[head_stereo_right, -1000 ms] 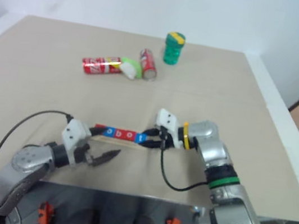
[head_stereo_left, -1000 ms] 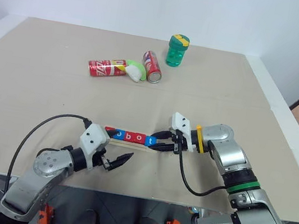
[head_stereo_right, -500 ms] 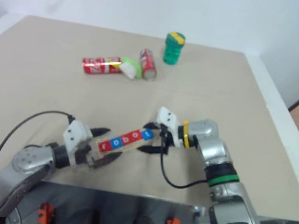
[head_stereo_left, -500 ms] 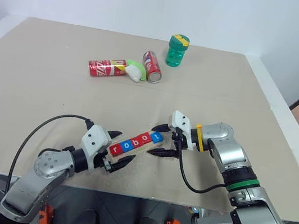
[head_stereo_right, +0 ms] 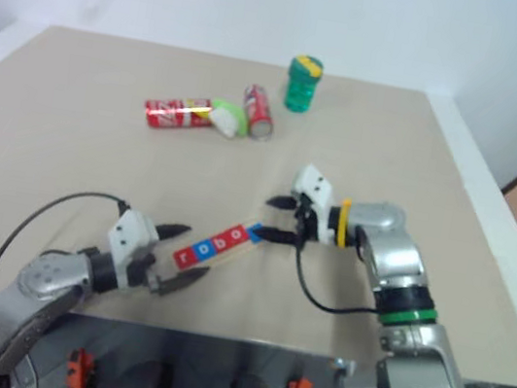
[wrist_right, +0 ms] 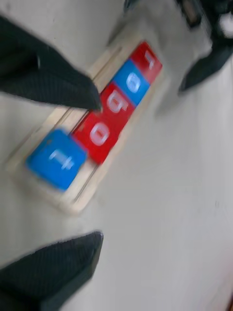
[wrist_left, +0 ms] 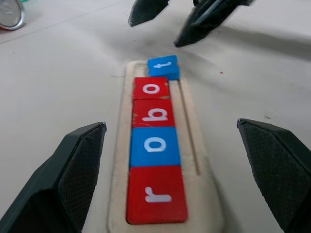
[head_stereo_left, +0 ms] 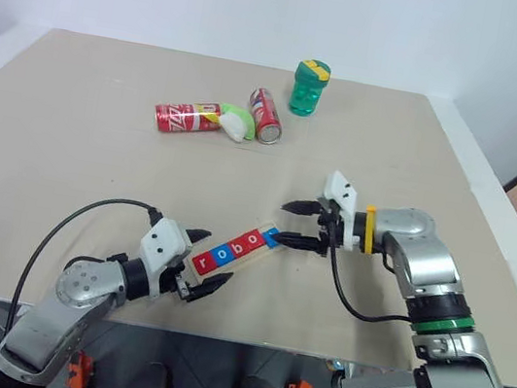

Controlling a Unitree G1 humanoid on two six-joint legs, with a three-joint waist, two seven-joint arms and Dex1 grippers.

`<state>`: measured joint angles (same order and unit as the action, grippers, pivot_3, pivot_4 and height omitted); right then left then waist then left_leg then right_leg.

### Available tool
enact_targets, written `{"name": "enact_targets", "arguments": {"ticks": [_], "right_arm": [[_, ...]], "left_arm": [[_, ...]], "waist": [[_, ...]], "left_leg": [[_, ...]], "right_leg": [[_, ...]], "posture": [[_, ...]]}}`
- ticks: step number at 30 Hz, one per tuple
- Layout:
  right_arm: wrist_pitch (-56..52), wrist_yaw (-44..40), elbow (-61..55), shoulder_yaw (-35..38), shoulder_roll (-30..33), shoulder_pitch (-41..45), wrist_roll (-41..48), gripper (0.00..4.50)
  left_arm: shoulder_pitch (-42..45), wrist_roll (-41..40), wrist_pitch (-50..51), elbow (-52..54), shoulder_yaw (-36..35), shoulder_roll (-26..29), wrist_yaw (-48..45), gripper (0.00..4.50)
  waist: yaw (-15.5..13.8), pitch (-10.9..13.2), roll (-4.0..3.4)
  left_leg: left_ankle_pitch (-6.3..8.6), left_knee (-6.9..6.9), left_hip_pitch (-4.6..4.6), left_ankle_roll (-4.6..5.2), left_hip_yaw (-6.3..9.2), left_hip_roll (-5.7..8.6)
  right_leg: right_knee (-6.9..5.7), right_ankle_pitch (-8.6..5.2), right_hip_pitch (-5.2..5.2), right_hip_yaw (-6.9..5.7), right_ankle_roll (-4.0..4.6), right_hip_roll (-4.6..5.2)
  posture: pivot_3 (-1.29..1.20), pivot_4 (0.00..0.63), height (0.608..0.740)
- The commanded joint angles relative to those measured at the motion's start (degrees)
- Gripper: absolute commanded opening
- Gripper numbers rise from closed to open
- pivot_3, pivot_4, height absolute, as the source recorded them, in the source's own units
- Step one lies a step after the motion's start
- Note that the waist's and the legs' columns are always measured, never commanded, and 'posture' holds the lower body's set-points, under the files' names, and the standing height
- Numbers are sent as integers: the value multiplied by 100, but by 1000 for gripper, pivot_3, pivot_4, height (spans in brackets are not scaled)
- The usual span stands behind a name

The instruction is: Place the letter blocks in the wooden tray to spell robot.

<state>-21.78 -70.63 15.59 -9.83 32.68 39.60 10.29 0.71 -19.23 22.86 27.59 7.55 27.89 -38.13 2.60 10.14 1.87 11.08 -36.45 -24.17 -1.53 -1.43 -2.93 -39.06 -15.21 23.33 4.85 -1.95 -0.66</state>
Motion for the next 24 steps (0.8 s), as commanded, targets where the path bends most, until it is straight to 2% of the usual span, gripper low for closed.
{"name": "enact_targets", "arguments": {"ticks": [1, 7, 8, 24], "right_arm": [[53, -70, -256, -34, 253, -262, -64, 2283], [-128, 38, -443, -155, 183, -324, -38, 266], [-134, 57, -463, -174, 159, -328, -48, 61], [3, 95, -374, -383, -155, -128, -101, 61]], "left_arm": [[9, -85, -69, 163, -82, 106, -145, 4500], [29, -194, -18, 167, -97, 130, -269, 4500], [27, -198, -18, 172, -103, 137, -277, 4500], [-99, -198, -39, 152, -160, 118, -218, 4500]], "waist": [[1, 0, 0], [41, 1, -2], [37, 1, -2], [23, 1, -2]], "left_leg": [[0, 0, 0, 0, 1, 0], [0, 0, 5, 0, -6, -7], [0, 0, 5, 1, -3, -8], [0, 0, 3, 1, -4, -4]], "right_leg": [[0, -1, -1, -1, 0, 0], [-2, 3, 5, 5, 3, -7], [-2, 3, 4, 1, 3, -8], [-1, 0, 3, 3, -1, -4]], "posture": [[0, 150, 740], [0, 150, 740], [0, 150, 740], [0, 150, 740]]}}
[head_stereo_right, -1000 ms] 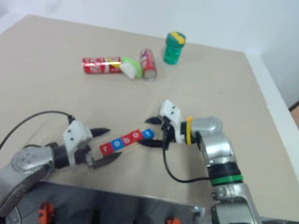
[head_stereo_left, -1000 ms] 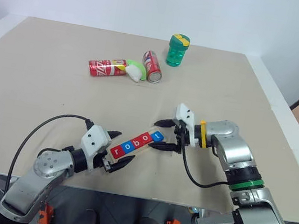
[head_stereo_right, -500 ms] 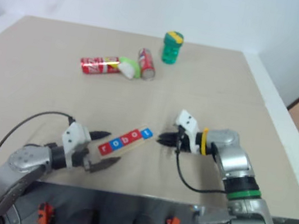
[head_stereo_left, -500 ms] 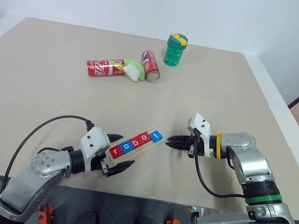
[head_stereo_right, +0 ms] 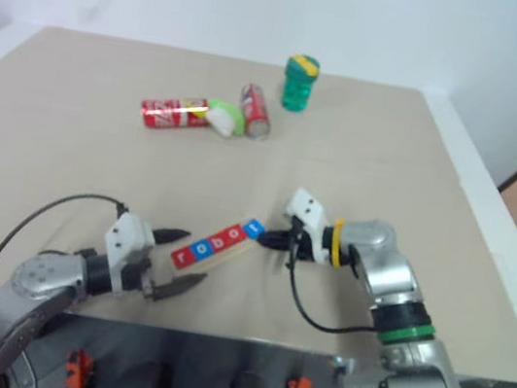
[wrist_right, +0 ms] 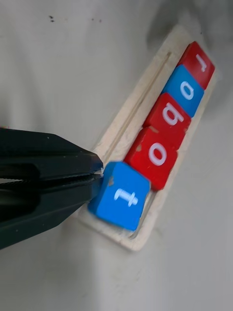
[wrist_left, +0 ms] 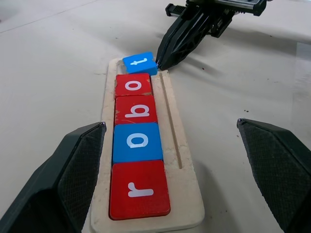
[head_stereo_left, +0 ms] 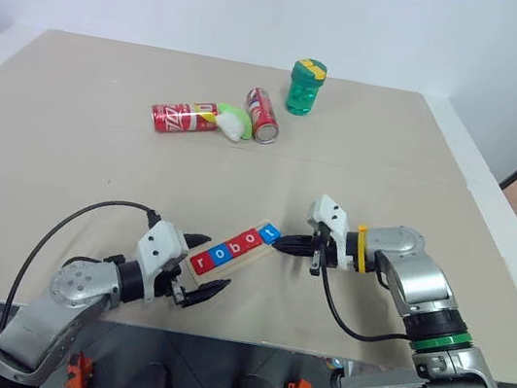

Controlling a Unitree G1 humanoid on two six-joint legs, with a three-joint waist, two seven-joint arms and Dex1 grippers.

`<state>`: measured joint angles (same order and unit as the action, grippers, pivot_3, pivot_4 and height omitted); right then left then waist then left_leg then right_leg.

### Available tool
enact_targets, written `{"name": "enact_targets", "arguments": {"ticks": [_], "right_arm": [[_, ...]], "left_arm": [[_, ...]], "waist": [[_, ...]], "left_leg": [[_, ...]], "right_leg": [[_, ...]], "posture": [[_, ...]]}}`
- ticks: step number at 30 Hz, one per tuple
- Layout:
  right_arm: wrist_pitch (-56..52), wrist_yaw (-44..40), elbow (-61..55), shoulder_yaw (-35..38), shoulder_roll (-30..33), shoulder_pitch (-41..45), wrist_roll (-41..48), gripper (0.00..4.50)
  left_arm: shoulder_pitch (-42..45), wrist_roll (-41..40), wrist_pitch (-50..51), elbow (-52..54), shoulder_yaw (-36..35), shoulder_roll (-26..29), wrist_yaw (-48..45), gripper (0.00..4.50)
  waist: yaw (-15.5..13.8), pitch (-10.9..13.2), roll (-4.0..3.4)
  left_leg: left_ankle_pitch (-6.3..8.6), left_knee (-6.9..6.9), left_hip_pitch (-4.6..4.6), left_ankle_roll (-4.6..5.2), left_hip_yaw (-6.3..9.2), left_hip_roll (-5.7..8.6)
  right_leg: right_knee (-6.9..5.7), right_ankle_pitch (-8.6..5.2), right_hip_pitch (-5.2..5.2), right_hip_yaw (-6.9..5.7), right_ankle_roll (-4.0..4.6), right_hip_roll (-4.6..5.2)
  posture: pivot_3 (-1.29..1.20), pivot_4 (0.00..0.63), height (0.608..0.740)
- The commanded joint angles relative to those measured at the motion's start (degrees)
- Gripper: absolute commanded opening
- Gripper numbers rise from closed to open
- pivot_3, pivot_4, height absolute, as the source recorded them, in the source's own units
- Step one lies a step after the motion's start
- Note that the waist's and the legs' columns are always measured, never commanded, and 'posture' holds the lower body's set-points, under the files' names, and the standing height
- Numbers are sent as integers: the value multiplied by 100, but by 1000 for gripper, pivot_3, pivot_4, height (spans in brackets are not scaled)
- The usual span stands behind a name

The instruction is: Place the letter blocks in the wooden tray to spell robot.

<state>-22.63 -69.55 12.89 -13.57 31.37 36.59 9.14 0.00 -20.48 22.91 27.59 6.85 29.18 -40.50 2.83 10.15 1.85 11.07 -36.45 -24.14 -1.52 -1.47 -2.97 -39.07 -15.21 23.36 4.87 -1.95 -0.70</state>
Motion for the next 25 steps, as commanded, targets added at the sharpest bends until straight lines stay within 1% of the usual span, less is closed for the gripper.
{"name": "enact_targets", "arguments": {"ticks": [1, 10, 13, 15, 17, 18, 20, 21, 25], "right_arm": [[105, -22, -107, -31, -48, 194, 3, 61], [280, -49, 53, -87, -144, 364, -92, 61], [165, -47, 103, 75, -51, 408, 15, 61], [95, 95, 231, 393, 24, 477, 165, 557], [59, 227, 492, 846, 165, 583, 391, 1241], [100, 285, 669, 1036, 248, 633, 455, 1503], [294, 358, 1102, 1360, 459, 691, 524, 2270], [429, 402, 1292, 1500, 541, 678, 535, 2583], [774, 339, 1631, 1829, 687, 481, 644, 4109]], "left_arm": [[-38, -73, -51, 148, -86, -19, 24, 4500], [-44, -13, -121, 79, -53, -92, 29, 4500], [-73, -80, -106, 62, -236, -189, 171, 4500], [-71, -174, -73, 6, -508, -150, 225, 4500], [31, -219, -166, -291, -985, -45, 296, 4500], [117, -238, -205, -490, -1216, 17, 313, 4500], [383, -239, -277, -1077, -1681, 141, 407, 4500], [534, -197, -322, -1402, -1854, 251, 422, 4500], [867, -43, -663, -2232, -2234, 543, 414, 4500]], "waist": [[0, 0, 0], [-5, 0, 0], [-8, 0, 0], [-8, 0, 0], [-10, 0, 0], [-11, 1, -1], [-11, 1, -1], [-13, 1, 1], [-13, 1, 3]], "left_leg": [[0, 0, 0, 0, -1, 0], [0, 0, 0, 0, 0, 0], [0, 0, 0, 0, -1, 1], [0, 0, -2, 0, -1, 0], [0, 0, -3, 0, 1, 0], [0, 0, -2, 0, 1, 0], [-3, -1, -2, 4, 2, 1], [-3, -1, 0, 4, 2, 1], [-2, 3, -1, 4, -1, 2]], "right_leg": [[0, 0, 0, 1, 0, 0], [0, 0, 0, -1, 0, 0], [0, 0, 0, 0, -1, 1], [0, 0, 0, 0, -1, 1], [0, 0, 1, -1, 0, 1], [0, 1, 1, -1, 1, 1], [0, 4, 1, -4, 4, 0], [0, 3, -2, -5, 3, 1], [2, 0, 0, -4, 1, 0]], "posture": [[0, 150, 740], [0, 150, 740], [0, 150, 740], [0, 150, 740], [0, 150, 740], [0, 150, 740], [0, 150, 740], [0, 150, 740], [0, 150, 740]]}}
